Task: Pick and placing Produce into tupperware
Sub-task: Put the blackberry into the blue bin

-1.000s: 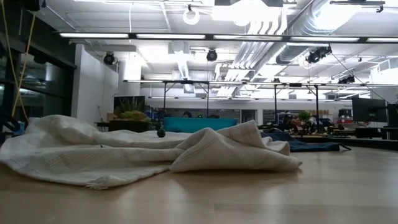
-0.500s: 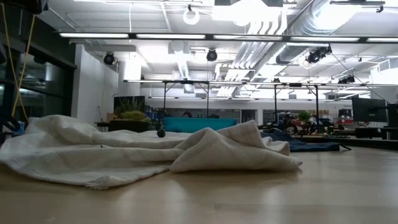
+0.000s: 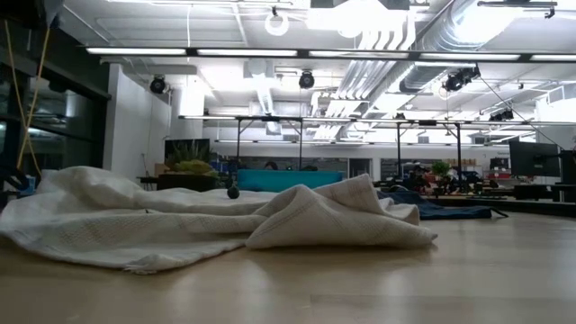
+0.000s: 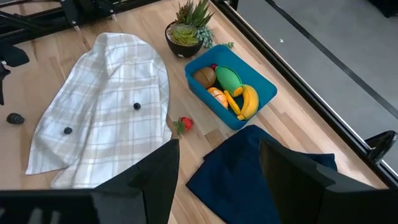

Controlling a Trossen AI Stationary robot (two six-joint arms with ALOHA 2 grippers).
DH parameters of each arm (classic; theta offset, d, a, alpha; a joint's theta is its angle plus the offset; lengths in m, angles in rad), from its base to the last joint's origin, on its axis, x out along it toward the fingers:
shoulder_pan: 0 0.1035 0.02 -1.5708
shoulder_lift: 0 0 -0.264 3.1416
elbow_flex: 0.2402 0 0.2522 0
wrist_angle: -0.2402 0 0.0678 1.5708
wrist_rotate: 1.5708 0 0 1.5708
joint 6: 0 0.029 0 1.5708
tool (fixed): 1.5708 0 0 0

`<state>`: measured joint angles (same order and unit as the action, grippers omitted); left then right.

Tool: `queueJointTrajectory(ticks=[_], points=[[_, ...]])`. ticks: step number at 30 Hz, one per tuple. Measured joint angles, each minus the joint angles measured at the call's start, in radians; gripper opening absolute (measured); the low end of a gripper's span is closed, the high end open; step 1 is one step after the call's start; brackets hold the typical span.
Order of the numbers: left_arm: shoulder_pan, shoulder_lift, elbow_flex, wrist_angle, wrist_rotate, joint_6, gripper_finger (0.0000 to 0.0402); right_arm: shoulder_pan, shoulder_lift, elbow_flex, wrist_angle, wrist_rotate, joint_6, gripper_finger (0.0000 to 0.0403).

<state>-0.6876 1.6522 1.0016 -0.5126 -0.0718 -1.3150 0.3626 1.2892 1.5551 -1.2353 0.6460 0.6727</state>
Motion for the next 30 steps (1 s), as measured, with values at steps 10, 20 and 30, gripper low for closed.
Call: queueJointTrajectory(ticks=[10, 20, 30], points=[[0.000, 0.010, 0.000, -0.015, 0.009, -0.030, 0.0200, 0.000, 0.000, 0.000, -0.074, -0.011, 0.032, 0.0213], [0.000, 0.010, 0.000, -0.008, -0.051, -0.166, 0.0200, 0.000, 0.000, 0.000, -0.128, -0.018, -0.027, 0.0213], [0.001, 0.035, 0.001, -0.001, -0.061, -0.206, 0.0200, 0.000, 0.000, 0.000, -0.129, -0.030, -0.053, 0.0213]])
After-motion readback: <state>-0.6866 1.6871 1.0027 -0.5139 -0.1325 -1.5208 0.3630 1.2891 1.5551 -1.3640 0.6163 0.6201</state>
